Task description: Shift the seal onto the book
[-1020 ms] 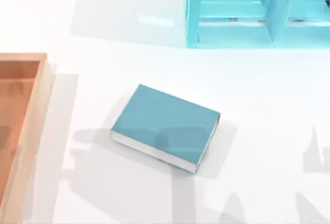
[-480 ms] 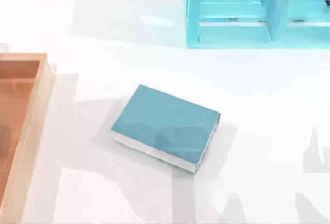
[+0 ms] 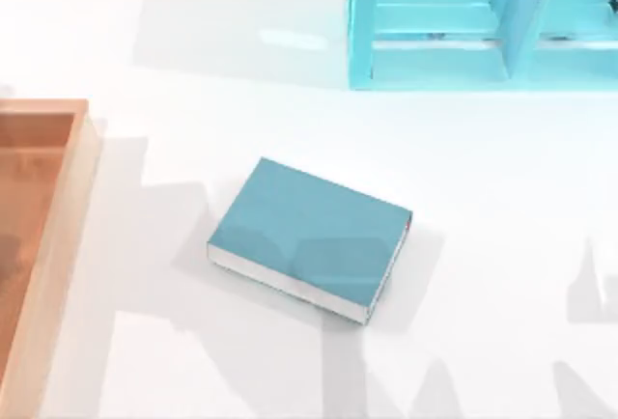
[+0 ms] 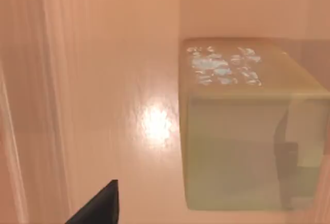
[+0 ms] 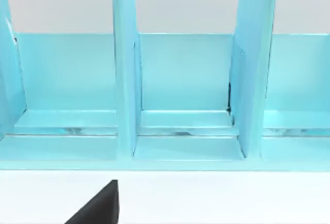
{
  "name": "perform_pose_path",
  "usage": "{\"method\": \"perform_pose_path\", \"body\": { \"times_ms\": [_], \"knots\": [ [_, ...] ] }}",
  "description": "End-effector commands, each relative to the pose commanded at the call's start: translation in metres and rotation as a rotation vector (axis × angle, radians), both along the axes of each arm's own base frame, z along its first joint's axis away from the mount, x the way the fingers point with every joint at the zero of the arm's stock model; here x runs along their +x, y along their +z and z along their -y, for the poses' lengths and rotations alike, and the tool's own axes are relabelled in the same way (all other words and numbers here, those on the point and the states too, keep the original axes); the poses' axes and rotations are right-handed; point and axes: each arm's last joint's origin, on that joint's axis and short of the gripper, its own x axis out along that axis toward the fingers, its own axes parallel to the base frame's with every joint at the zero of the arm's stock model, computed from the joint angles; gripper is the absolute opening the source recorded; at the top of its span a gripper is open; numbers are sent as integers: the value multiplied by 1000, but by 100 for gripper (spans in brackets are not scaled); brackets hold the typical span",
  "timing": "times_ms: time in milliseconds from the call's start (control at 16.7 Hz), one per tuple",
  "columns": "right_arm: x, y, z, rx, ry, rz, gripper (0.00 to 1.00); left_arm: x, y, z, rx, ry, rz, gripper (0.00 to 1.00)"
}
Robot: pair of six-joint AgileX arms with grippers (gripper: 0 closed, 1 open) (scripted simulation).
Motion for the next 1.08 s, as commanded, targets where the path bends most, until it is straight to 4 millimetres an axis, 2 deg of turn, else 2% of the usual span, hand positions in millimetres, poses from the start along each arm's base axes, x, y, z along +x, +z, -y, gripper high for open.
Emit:
{"method": "perform_pose_path", "body": {
  "times_ms": [300, 420, 720, 1080],
  "knots": [
    [0, 0, 0, 0, 0, 0, 100, 2, -59, -1, 4, 0, 14, 100],
    [0, 0, 0, 0, 0, 0, 100, 0, -75, 0, 2, 0, 7, 100],
    [0, 0, 0, 0, 0, 0, 100, -1, -79, 0, 1, 0, 4, 100],
    [0, 0, 0, 0, 0, 0, 100, -1, -79, 0, 1, 0, 4, 55]
  ]
}}
